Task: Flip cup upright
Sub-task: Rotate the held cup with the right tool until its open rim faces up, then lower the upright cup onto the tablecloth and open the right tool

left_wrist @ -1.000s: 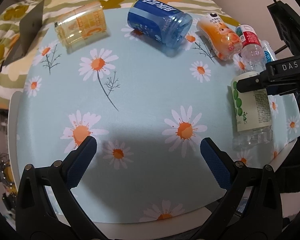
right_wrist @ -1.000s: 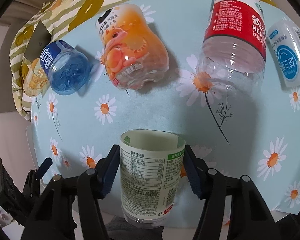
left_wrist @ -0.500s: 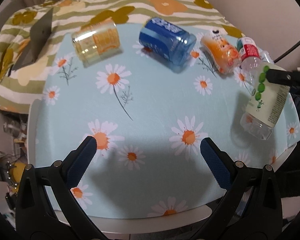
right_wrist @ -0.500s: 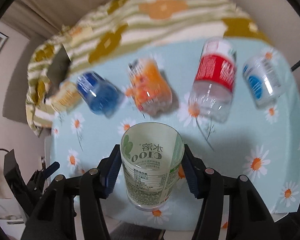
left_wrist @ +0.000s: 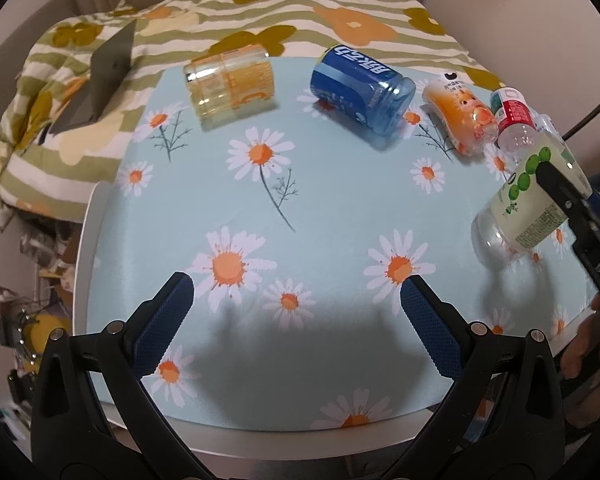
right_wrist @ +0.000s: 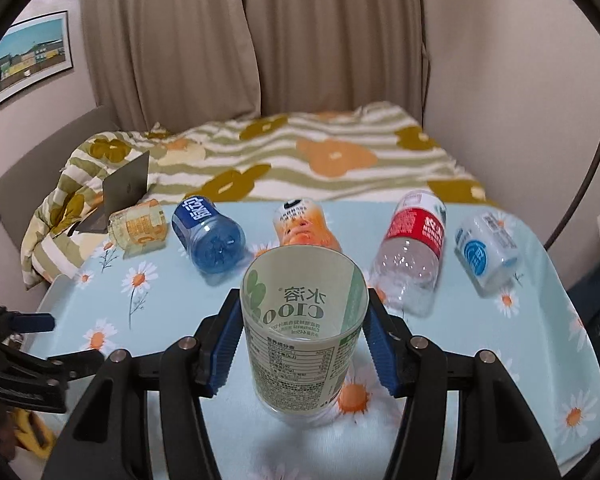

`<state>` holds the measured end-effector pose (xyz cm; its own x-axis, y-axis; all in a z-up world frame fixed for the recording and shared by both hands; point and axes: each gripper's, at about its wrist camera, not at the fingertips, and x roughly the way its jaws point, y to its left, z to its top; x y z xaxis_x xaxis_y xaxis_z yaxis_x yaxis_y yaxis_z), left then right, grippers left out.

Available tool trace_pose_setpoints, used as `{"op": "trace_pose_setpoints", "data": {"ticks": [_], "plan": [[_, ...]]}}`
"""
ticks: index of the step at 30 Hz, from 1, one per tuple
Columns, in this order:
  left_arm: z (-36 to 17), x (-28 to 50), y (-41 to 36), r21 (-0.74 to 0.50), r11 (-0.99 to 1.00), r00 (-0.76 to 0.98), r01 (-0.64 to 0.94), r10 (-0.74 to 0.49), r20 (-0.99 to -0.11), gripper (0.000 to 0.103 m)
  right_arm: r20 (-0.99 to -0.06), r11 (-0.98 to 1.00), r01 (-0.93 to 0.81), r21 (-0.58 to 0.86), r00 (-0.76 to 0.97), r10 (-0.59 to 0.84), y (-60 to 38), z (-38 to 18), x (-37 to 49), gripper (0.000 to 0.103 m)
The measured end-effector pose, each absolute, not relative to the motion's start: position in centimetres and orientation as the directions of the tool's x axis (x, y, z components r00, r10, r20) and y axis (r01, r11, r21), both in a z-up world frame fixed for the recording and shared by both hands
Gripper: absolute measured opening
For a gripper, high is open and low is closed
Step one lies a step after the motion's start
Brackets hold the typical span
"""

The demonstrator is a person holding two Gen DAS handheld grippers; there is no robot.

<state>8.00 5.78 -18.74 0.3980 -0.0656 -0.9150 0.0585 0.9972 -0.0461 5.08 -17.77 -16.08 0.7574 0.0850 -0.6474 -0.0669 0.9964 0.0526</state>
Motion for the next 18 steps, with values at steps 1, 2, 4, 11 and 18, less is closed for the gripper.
{"op": "trace_pose_setpoints", "data": {"ticks": [1,2,4,11,18], "plan": [[-18.8,7.8,5.8,-0.045,0.997,0.4,0.058,-0.064,-0.914,0.103,-0.637,0.997,-0.071,0.039,0.767,0.079,-17.7,-16.4,4.9,0.054],[-18.8,7.7,5.9,-0.041,0.997,0.401,0.06,-0.062,-0.914,0.103,-0.631,0.997,-0.074,0.029,0.772,0.076,-17.5,-16.5,4.7,0.054],[-18.8,7.5,5.9,-0.036,0.997,0.404,0.061,-0.058,-0.913,0.103,-0.627,0.996,-0.082,0.026,0.775,0.081,-17.4,-17.0,4.3,0.054],[-18.8,7.0,6.2,-0.042,0.997,0.41,0.061,-0.064,-0.91,0.103,-0.623,0.996,-0.09,0.007,0.779,0.075,-17.0,-17.4,2.9,0.058],[-18.8,6.5,6.3,-0.054,0.996,0.416,0.065,-0.076,-0.906,0.103,-0.63,0.997,-0.08,-0.016,0.775,0.052,-16.4,-17.4,2.1,0.058]]}}
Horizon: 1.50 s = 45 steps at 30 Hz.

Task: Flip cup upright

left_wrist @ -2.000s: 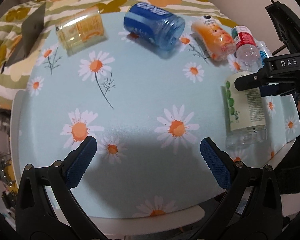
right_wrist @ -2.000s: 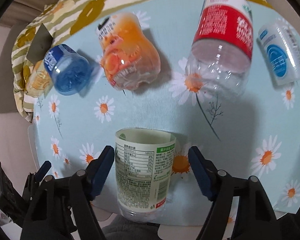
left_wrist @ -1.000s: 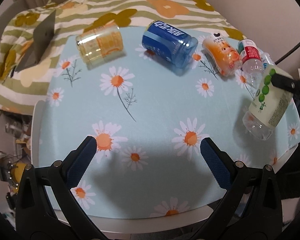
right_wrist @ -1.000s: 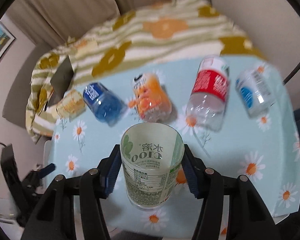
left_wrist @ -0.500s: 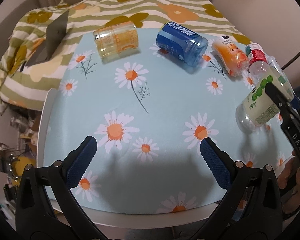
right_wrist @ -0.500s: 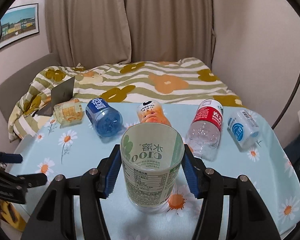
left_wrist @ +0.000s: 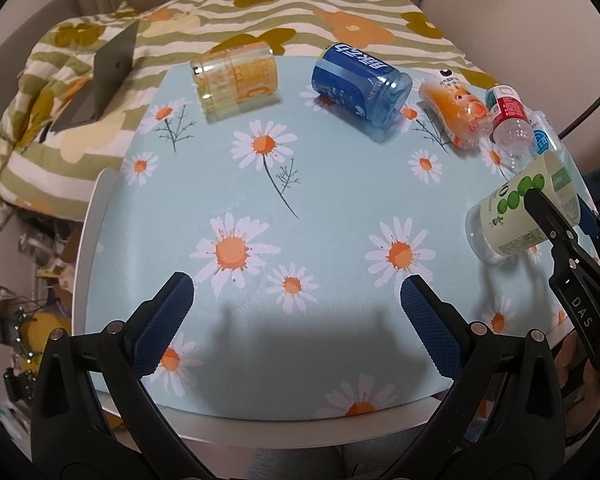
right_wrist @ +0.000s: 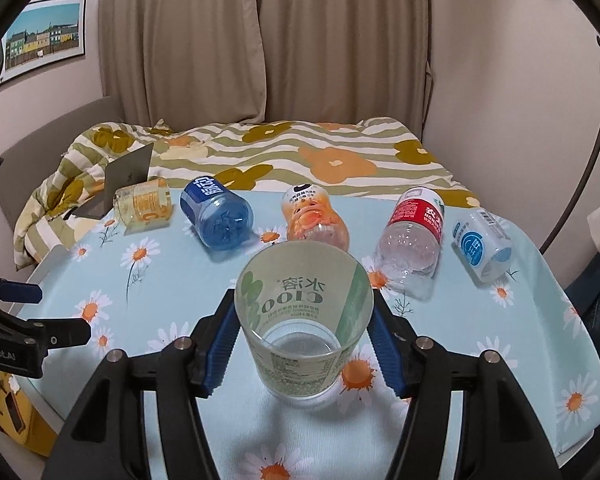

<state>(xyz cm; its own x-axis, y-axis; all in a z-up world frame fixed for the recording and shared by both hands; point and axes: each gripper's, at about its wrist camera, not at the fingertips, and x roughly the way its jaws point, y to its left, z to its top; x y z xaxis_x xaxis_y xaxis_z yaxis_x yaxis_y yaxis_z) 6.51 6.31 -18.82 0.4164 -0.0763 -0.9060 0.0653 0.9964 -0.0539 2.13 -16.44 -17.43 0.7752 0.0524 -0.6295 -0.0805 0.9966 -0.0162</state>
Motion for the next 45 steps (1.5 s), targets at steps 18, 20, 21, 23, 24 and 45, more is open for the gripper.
{"op": "trace_pose_setpoints", "data": {"ticks": [18,20,21,23,24,45], "plan": [[-16.2,3.3,4.7,-0.021,0.999,0.48,-0.029,-0.005,-0.877,0.103,-0.626,0.985,-0.089,0.146,0.763,0.161,-19.8,-16.8,1.1,0.103],[-15.2,2.6,4.2,-0.017,0.999,0.494,-0.038,0.004,-0.87,0.103,-0.633,0.987,-0.098,0.13,0.758,0.158,-20.2,-15.8,0.7,0.103],[-14.4,2.2,3.9,-0.018,0.999,0.502,-0.041,0.005,-0.865,0.103,-0.635,0.987,-0.102,0.121,0.757,0.156,-20.4,-15.2,0.4,0.103],[-12.7,1.2,3.2,-0.022,0.999,0.524,-0.04,0.002,-0.852,0.103,-0.646,0.989,-0.111,0.101,0.748,0.15,-21.0,-13.4,-0.3,0.103],[-12.0,0.8,3.0,-0.021,0.999,0.532,-0.039,0.003,-0.847,0.103,-0.654,0.989,-0.113,0.095,0.742,0.147,-21.4,-12.5,-0.6,0.103],[-3.8,-6.8,-0.7,0.016,0.999,0.636,-0.033,0.033,-0.771,0.103,-0.766,1.0,-0.016,0.009,0.643,0.018,-27.6,-4.3,-7.4,0.103]]}}
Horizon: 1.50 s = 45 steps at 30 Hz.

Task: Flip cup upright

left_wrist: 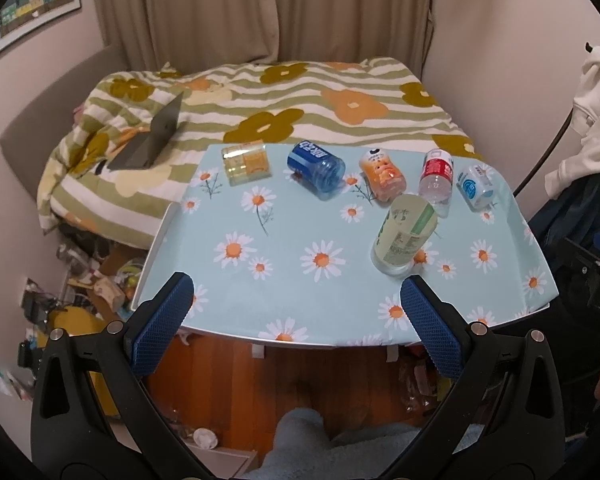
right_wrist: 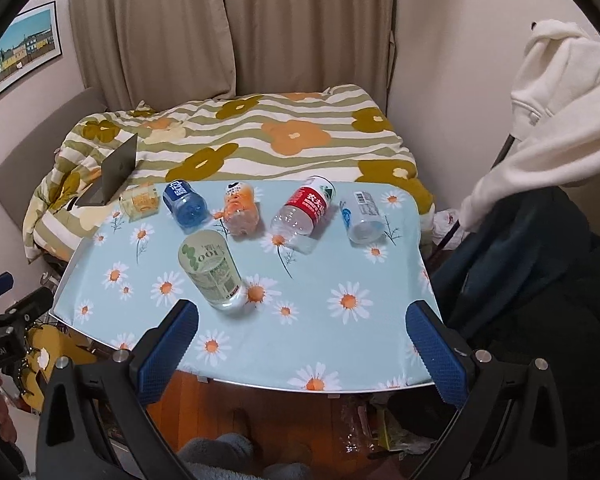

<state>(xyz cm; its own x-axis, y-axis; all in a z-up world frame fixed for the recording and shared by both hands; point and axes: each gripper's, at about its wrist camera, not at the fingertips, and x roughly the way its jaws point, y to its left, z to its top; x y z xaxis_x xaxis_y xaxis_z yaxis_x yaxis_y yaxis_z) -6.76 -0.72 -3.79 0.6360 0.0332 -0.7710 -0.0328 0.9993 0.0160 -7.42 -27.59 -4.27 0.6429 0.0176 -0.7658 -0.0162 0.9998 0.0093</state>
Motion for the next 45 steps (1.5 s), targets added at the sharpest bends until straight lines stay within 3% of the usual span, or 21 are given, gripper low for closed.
{"op": "trace_pose_setpoints", "data": {"ticks": [45], "plan": [[-2.5,-5.1,-1.4,0.038,0.999,0.676,0.011,0.02,-0.737,0.103,-0.745,1.0,0.019,-0.001,0.667,-0.014,-27.4,-3.3,-6.9,0.103]]}}
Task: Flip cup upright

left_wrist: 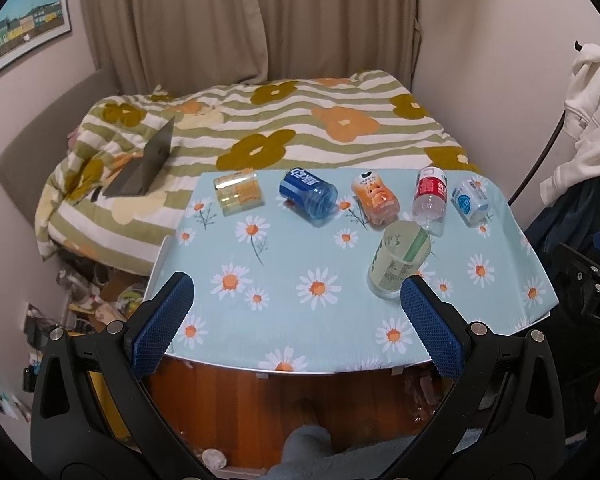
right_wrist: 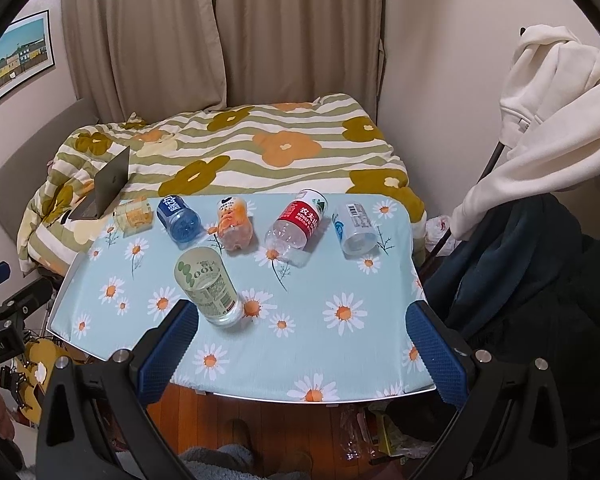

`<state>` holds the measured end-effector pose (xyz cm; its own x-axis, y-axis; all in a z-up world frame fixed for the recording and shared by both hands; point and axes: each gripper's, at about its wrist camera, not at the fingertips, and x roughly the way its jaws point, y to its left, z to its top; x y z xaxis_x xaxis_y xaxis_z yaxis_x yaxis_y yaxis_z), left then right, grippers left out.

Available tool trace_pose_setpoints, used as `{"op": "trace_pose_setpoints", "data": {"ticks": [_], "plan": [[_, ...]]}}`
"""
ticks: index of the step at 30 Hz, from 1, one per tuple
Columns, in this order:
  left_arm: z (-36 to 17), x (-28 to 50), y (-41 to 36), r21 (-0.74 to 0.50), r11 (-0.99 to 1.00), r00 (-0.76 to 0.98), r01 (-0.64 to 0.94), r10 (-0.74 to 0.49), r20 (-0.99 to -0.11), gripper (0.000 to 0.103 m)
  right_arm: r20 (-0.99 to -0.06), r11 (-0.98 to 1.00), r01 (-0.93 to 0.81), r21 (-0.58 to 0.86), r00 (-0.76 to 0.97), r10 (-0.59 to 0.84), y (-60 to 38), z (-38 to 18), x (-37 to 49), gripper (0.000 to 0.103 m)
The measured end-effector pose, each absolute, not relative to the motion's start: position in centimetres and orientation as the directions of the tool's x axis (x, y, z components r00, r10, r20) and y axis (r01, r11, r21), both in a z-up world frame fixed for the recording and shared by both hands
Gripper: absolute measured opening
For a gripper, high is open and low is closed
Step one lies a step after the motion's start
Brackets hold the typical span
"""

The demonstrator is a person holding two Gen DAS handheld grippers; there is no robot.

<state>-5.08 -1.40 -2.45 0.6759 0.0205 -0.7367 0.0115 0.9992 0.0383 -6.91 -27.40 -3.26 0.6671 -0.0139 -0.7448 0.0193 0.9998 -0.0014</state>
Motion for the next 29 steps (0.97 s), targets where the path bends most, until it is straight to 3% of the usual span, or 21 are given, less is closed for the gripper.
{"op": "trace_pose_setpoints", "data": {"ticks": [29], "plan": [[-2.6,-3.2,-0.4,0.059,0.998,0.684,-0.009,0.049,-0.728,0.103,-0.742,1.0,0.024,-0.004,0.671,-0.019,-27.2,-3.2,-5.9,0.103]]}}
